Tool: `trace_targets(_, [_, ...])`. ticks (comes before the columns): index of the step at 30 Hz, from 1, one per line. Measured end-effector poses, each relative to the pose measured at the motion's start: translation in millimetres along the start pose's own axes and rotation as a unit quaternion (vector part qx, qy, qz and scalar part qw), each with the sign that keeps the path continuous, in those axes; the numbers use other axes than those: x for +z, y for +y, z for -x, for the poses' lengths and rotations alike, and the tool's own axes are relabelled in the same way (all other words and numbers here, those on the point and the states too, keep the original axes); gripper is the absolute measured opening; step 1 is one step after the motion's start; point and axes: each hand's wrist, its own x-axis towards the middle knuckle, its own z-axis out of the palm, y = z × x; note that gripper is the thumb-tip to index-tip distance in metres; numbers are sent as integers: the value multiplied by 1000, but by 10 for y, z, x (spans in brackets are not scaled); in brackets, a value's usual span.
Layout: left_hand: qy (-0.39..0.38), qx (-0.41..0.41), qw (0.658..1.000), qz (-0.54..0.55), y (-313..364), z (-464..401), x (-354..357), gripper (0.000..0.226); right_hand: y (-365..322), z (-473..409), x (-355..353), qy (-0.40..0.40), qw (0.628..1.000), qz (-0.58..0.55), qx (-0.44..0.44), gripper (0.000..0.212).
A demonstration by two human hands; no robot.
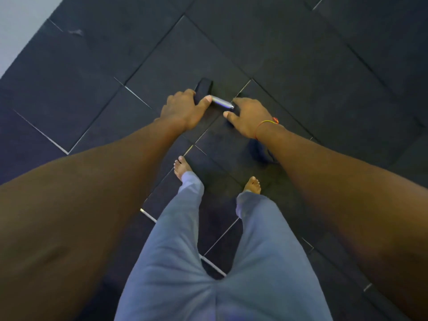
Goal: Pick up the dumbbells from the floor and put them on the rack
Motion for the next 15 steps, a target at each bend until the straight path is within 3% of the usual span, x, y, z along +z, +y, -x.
trace_targets(8, [-80, -41, 996, -19, -167, -831, 647, 68, 342, -776, 510, -29, 999, -26, 22, 48])
trace_targets(15, [-90, -90, 989, 81, -85, -1838, 1355, 62, 786, -1705, 980, -52, 998, -15, 18, 48])
